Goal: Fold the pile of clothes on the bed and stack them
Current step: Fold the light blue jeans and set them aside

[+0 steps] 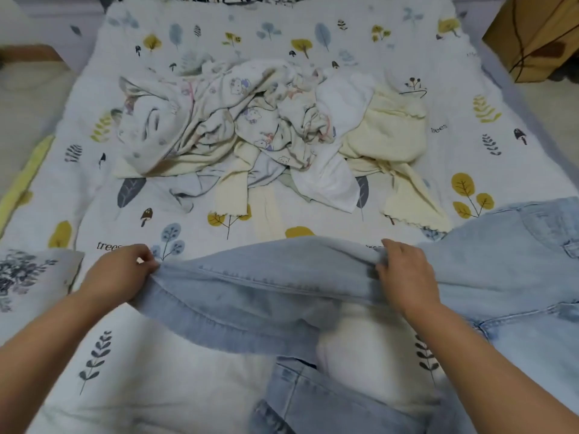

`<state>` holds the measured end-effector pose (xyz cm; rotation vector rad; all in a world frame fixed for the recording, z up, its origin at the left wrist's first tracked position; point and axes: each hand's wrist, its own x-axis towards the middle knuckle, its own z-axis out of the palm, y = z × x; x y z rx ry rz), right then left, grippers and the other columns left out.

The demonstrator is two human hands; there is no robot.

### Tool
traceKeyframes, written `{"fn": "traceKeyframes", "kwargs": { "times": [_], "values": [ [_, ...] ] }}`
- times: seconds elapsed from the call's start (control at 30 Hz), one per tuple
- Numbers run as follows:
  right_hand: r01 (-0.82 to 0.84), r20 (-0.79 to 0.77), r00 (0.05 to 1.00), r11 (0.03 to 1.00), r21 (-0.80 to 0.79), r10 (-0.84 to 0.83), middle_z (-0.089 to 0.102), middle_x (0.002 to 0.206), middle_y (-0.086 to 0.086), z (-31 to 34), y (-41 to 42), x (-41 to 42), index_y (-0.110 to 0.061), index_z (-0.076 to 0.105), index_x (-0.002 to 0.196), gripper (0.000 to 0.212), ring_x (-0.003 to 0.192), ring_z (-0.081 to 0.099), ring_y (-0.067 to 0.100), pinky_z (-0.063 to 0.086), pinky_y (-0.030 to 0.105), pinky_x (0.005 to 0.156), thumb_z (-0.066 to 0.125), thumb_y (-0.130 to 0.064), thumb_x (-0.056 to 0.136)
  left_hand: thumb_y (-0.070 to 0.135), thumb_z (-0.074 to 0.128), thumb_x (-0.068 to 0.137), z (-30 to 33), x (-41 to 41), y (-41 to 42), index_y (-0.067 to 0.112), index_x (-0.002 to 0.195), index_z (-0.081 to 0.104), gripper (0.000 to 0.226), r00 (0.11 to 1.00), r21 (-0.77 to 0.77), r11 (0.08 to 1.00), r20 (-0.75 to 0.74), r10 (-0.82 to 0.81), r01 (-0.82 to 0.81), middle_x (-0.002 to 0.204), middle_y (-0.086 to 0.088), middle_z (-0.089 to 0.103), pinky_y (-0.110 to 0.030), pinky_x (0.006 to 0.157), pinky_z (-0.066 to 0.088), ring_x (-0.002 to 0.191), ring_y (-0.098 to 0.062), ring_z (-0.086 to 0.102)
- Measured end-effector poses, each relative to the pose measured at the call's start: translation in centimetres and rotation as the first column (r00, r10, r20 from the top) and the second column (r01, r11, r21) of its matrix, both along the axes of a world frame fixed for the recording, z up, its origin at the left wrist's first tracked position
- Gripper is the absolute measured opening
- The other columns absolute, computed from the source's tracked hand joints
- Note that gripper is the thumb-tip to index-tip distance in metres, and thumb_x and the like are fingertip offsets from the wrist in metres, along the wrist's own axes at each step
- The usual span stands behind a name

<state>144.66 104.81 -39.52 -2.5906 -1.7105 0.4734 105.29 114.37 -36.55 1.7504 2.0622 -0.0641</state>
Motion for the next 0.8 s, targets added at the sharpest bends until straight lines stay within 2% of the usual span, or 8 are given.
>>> {"fn": "traceKeyframes", "kwargs": {
  "times": [0.13, 0.27, 0.37, 0.43, 0.5, 0.63, 0.73, 0.8],
  "values": [
    [-0.087, 0.039, 0.995, 0.995, -0.041, 0.089, 0.015, 0.155, 0.012, -1.6, -0.1, -0.5, -0.017, 0.018, 0.148, 0.067, 0.141, 0.015, 0.028, 0.021, 0.04, 0.11, 0.052, -0.031, 0.092, 0.03, 0.06, 0.089, -3.7, 1.7, -1.4, 0.006, 0.107, 0.056, 0.03, 0.994, 0.005, 0.994, 0.022, 0.106, -0.106, 0.107, -0.021, 0.062, -0.039, 0.079, 0.042, 0.099, -0.037, 0.057],
    [-0.234, 0.031, 0.972, 0.971, 0.051, 0.233, 0.035, 0.146, 0.019, -2.3, -2.1, -1.1, -0.012, 0.051, 0.13, 0.065, 0.137, 0.03, 0.035, 0.018, 0.055, 0.11, 0.073, -0.039, 0.075, 0.033, 0.075, 0.076, -6.5, 2.6, -3.3, -0.003, 0.136, 0.031, 0.082, 0.918, -0.053, 0.929, 0.14, 0.37, -0.366, 0.126, -0.031, 0.047, -0.05, 0.094, 0.039, 0.114, -0.047, 0.047],
    [-0.396, 0.113, 0.912, 0.918, -0.006, 0.394, 0.06, 0.118, 0.023, -2.8, -3.0, -1.1, -0.006, 0.068, 0.097, 0.038, 0.113, 0.056, 0.041, 0.034, 0.065, 0.094, 0.081, -0.02, 0.064, 0.022, 0.084, 0.068, -6.9, 2.4, -3.6, -0.002, 0.129, 0.044, 0.077, 0.807, -0.196, 0.87, 0.326, 0.493, -0.453, 0.12, -0.024, 0.056, -0.042, 0.088, 0.043, 0.109, -0.037, 0.054],
    [-0.388, 0.183, 0.913, 0.915, 0.111, 0.365, 0.066, 0.082, 0.019, -2.2, -2.2, -0.8, -0.005, 0.066, 0.075, 0.009, 0.08, 0.066, 0.038, 0.048, 0.054, 0.078, 0.061, -0.001, 0.068, 0.021, 0.085, 0.062, -5.7, 2.3, -2.7, 0.003, 0.098, 0.063, 0.046, 0.881, -0.109, 0.939, 0.324, 0.344, -0.327, 0.095, -0.02, 0.065, -0.034, 0.071, 0.043, 0.084, -0.029, 0.057],
    [-0.267, 0.165, 0.958, 0.941, 0.208, 0.235, 0.058, 0.06, 0.016, -1.1, -0.8, -0.2, -0.006, 0.058, 0.064, 0.011, 0.058, 0.059, 0.035, 0.047, 0.041, 0.06, 0.061, 0.005, 0.065, 0.014, 0.079, 0.07, -3.6, 2.2, -1.0, 0.008, 0.085, 0.064, 0.021, 0.937, 0.117, 0.965, 0.293, 0.191, -0.233, 0.083, -0.016, 0.067, -0.029, 0.066, 0.038, 0.072, -0.024, 0.054],
    [-0.047, 0.021, 0.999, 0.948, 0.316, 0.043, 0.055, 0.063, 0.015, 1.1, -0.2, 1.5, -0.005, 0.054, 0.072, 0.011, 0.06, 0.05, 0.034, 0.033, 0.036, 0.057, 0.064, 0.0, 0.074, 0.005, 0.064, 0.079, 2.8, 2.7, 1.0, 0.021, 0.084, 0.059, 0.017, 0.915, 0.555, 0.81, 0.398, -0.059, -0.19, 0.078, -0.002, 0.06, -0.013, 0.066, 0.04, 0.071, -0.001, 0.053],
    [-0.086, -0.006, 0.995, 0.913, 0.4, 0.096, 0.056, 0.06, 0.014, 1.8, -2.0, 2.0, -0.003, 0.058, 0.07, 0.018, 0.055, 0.053, 0.035, 0.039, 0.037, 0.054, 0.074, 0.005, 0.066, 0.005, 0.054, 0.079, 5.7, 2.7, -0.5, 0.017, 0.082, 0.057, 0.013, 0.923, 0.67, 0.736, 0.336, -0.189, -0.093, 0.078, -0.007, 0.057, -0.029, 0.069, 0.044, 0.075, -0.011, 0.054],
    [-0.168, 0.018, 0.984, 0.9, 0.403, 0.176, 0.057, 0.06, 0.012, 1.2, -3.6, 1.8, -0.004, 0.061, 0.069, 0.019, 0.055, 0.055, 0.035, 0.042, 0.037, 0.054, 0.077, 0.006, 0.063, 0.004, 0.051, 0.075, 5.9, 2.2, -2.2, 0.015, 0.078, 0.055, 0.012, 0.929, 0.689, 0.723, 0.29, -0.229, -0.037, 0.071, -0.002, 0.054, -0.024, 0.067, 0.042, 0.074, -0.005, 0.052]
  ]
}}
